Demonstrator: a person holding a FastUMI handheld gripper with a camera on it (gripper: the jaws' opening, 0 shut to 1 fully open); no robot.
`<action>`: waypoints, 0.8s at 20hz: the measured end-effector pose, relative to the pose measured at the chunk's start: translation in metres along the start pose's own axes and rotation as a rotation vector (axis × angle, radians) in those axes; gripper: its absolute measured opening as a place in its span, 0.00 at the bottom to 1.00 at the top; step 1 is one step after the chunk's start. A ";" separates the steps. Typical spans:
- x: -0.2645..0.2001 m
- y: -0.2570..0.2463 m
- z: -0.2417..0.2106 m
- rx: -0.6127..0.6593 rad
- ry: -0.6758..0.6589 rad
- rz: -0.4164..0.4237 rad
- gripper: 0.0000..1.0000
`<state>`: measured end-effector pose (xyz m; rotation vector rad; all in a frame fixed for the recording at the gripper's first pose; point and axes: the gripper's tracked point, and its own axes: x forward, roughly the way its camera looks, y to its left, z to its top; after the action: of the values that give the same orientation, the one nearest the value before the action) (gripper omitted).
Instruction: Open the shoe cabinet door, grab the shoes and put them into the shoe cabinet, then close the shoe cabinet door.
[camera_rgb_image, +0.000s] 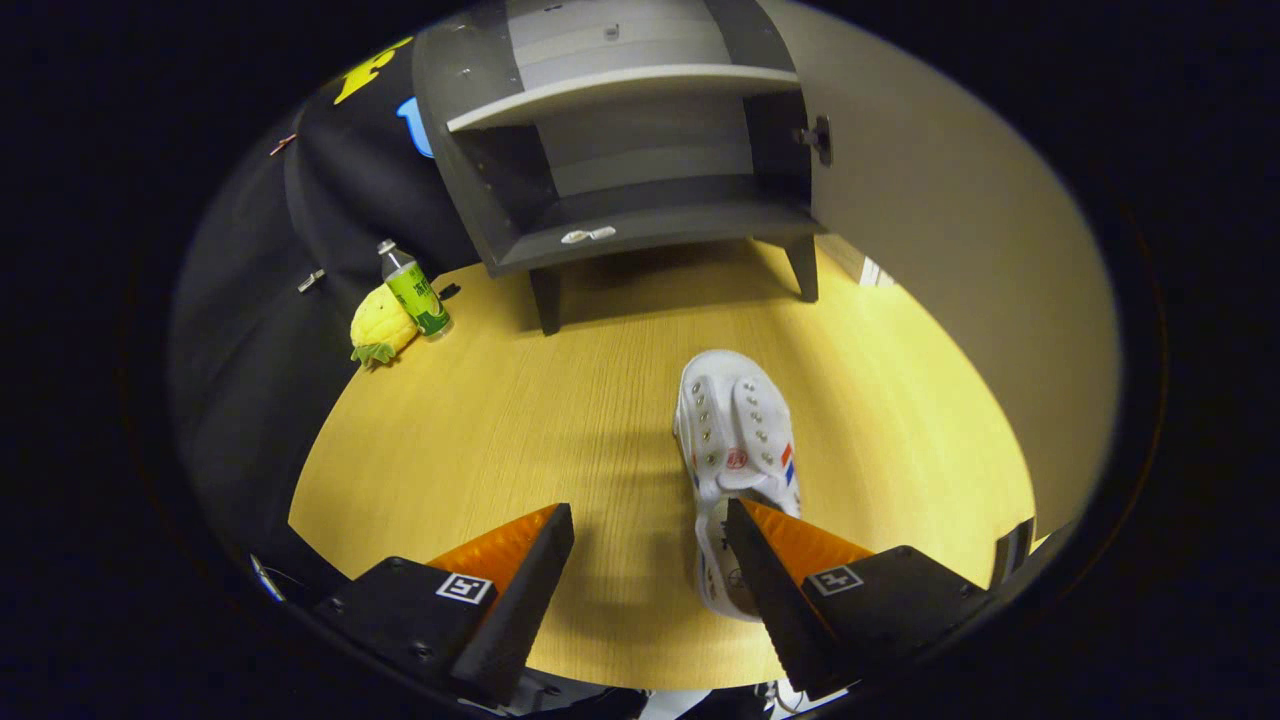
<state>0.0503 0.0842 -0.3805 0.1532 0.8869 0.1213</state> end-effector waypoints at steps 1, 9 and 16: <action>0.007 -0.002 -0.004 0.001 0.003 -0.005 0.98; 0.059 -0.013 0.009 -0.023 -0.049 -0.072 0.95; 0.085 -0.036 0.022 -0.129 -0.075 -0.172 0.84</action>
<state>0.1226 0.0618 -0.4380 -0.0391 0.8108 0.0126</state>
